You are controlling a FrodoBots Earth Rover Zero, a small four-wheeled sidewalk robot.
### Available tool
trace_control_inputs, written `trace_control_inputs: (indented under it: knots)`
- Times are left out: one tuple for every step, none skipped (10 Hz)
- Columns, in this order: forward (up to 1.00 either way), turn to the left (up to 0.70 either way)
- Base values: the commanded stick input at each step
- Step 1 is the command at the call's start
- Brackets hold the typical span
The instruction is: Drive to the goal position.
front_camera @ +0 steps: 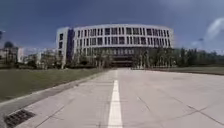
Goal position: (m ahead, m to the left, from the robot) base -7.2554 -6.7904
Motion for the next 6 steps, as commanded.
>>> trace_control_inputs:
  knots:
    - [0.70, -0.01]
    - [0.70, -0.01]
    - [0.70, -0.01]
    - [0.70, -0.13]
    - [0.70, -0.27]
    - [0.70, -0.27]
